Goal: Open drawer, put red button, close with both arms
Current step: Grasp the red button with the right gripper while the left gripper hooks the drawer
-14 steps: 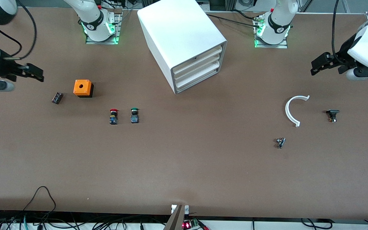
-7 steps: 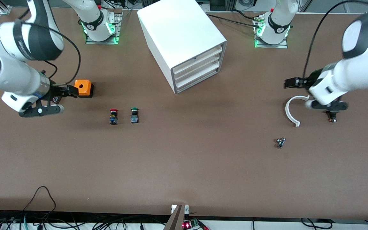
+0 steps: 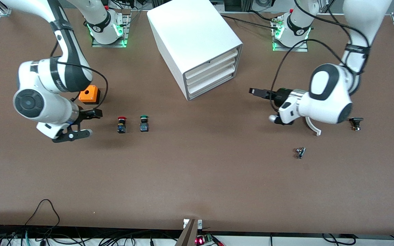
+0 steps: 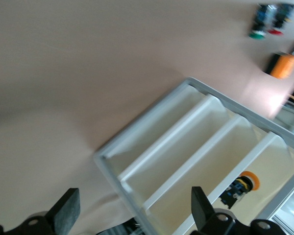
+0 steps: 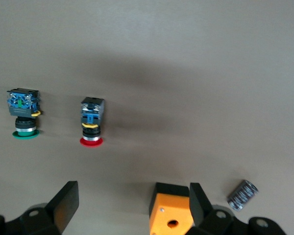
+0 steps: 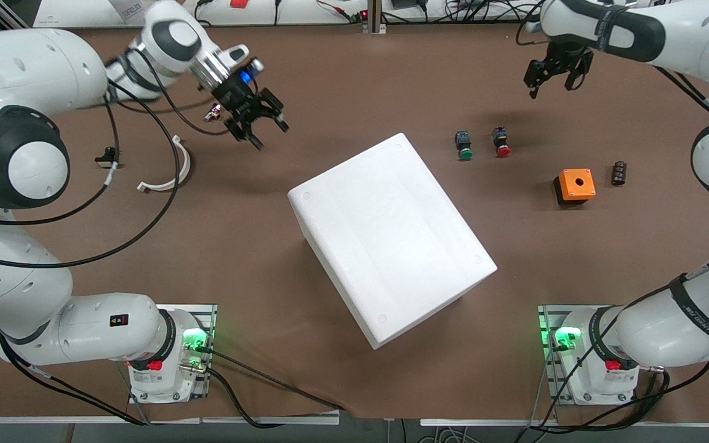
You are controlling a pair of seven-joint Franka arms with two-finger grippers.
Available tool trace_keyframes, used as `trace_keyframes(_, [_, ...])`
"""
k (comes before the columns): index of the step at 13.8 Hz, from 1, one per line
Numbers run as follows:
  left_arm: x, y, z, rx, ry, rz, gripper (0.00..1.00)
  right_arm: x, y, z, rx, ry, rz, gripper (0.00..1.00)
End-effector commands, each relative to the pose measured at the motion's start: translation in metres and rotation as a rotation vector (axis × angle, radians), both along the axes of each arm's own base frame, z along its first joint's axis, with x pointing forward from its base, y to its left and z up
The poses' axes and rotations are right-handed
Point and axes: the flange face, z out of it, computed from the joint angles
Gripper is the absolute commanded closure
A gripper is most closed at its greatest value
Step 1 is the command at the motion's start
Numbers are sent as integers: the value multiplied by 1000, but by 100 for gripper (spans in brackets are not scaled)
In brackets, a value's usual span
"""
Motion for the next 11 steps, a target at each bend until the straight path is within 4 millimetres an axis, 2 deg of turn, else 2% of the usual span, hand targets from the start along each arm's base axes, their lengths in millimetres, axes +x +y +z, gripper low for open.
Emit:
trace_keyframes(1, [-41,-30,-22,-109,-5,10,0,-6,16,-32,63,-8,-18,0])
trace_keyframes(4, [-76,-63,-41,-117,6,-16,0,-12,16,-67,77,-42,-93,0])
trace_keyframes(7, [-100,-86,-50,-118,17,-11,1,-19,33,-96,57,-53,-221,0])
trace_keyframes(10, [-112,-100,-54,-117,25,-34,10,-20,36,-115,45,-44,-250,0])
trace_keyframes(11, [-119,-105,-57,-110,26,-46,19,-20,36,-122,47,-45,-247,0])
